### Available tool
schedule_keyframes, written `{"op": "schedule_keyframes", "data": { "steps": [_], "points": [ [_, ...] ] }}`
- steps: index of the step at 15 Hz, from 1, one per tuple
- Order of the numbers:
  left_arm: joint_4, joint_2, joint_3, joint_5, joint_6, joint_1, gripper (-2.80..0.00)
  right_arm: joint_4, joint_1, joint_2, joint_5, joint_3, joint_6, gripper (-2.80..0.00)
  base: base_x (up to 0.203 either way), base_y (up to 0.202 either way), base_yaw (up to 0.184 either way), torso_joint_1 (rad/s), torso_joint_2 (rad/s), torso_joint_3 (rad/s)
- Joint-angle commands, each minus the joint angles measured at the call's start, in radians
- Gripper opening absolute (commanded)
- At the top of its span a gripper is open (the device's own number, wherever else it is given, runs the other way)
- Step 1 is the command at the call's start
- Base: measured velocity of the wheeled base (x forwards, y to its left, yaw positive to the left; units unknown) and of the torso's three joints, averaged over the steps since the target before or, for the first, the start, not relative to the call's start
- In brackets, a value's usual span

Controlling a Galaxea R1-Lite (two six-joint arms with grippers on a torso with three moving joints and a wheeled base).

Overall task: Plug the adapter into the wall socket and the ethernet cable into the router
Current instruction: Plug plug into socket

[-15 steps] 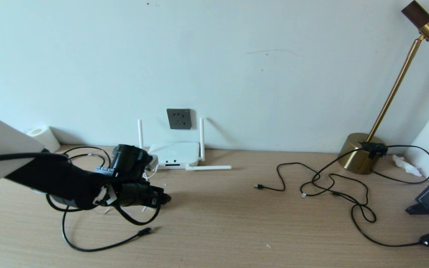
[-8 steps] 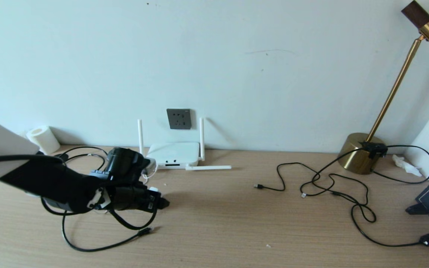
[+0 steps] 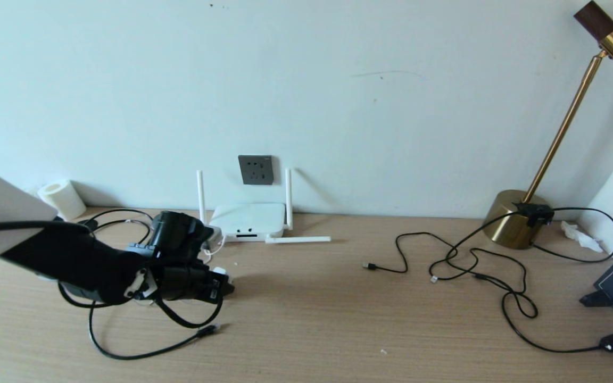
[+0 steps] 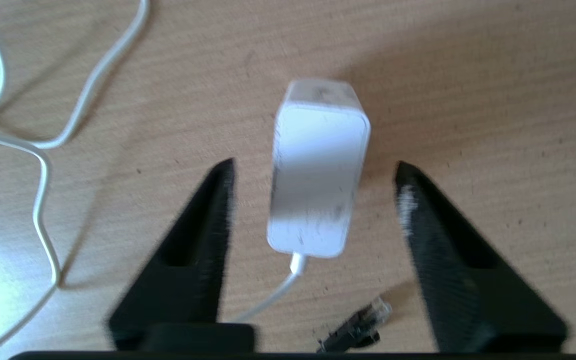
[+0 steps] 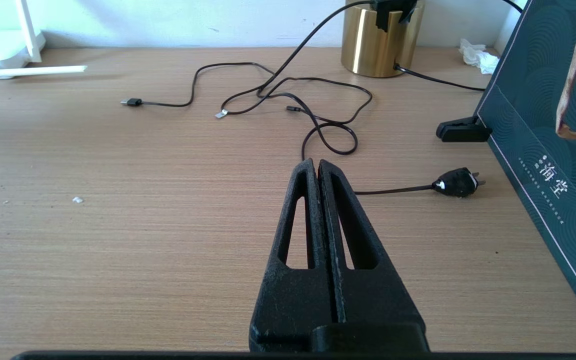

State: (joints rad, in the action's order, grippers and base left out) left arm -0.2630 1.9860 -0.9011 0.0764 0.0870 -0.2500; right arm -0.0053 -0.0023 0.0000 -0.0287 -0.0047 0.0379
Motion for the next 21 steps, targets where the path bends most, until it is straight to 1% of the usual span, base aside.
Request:
{"op": "schedule_keyframes", "data": {
  "steps": [1,9,10,12,13,14,15,16,17,18,20,21],
  "points": [
    [-0.010,0.011,0.005,0.000,0.007,0.001,-2.80,-0.001,0.001,0.001,0.000,0.000,0.000,-2.80,0.000,0.000,0.000,0.000,0.00,0.000],
    [-0.012,0.005,0.011,0.000,0.008,0.000,-2.80,-0.001,-0.001,0.001,0.000,0.000,0.000,-2.80,0.000,0.000,0.000,0.000,0.00,0.000],
    [-0.012,-0.020,-0.002,-0.002,0.008,0.000,-2.80,-0.001,-0.001,0.001,0.000,0.000,0.000,-2.80,0.000,0.000,0.000,0.000,0.00,0.000],
    [-0.012,-0.061,-0.091,-0.020,-0.001,0.000,-2.80,-0.001,-0.001,0.001,0.000,0.000,0.000,-2.80,0.000,0.000,0.000,0.000,0.00,0.000],
    [-0.013,-0.068,-0.158,-0.025,-0.023,0.001,-2.80,-0.001,-0.001,0.001,0.000,0.000,0.000,-2.80,0.000,0.000,0.000,0.000,0.00,0.000],
    [-0.014,-0.067,-0.223,-0.026,-0.065,0.001,-2.80,-0.001,0.000,0.001,0.000,0.000,0.000,-2.80,0.000,0.000,0.000,0.000,0.00,0.000],
    [-0.025,-0.055,-0.275,-0.021,-0.134,0.000,-2.80,-0.001,0.000,0.001,0.000,0.000,0.000,-2.80,0.000,0.000,0.000,0.000,0.00,0.000],
    [-0.077,-0.025,-0.290,-0.004,-0.175,-0.001,-2.80,-0.001,0.000,0.001,0.000,0.000,0.000,-2.80,0.000,0.000,0.000,0.000,0.00,0.000],
    [-0.152,0.012,-0.291,0.017,-0.191,-0.004,-2.80,-0.001,-0.001,0.002,0.000,0.000,0.000,-2.80,0.000,0.000,0.000,0.000,0.00,0.000],
    [-0.253,0.061,-0.291,0.046,-0.197,-0.006,-2.80,-0.001,-0.001,0.001,0.000,0.000,0.000,-2.80,0.000,0.000,0.000,0.000,0.00,0.000],
    [-0.469,0.149,-0.292,0.094,-0.174,-0.015,-2.80,-0.001,-0.001,0.001,0.000,0.000,0.000,-2.80,0.000,0.000,0.000,0.000,0.00,0.000],
    [-0.543,0.183,-0.294,0.108,-0.155,-0.021,-2.80,-0.001,0.000,0.001,0.000,0.000,0.000,-2.80,0.000,0.000,0.000,0.000,0.00,0.000]
  ]
}}
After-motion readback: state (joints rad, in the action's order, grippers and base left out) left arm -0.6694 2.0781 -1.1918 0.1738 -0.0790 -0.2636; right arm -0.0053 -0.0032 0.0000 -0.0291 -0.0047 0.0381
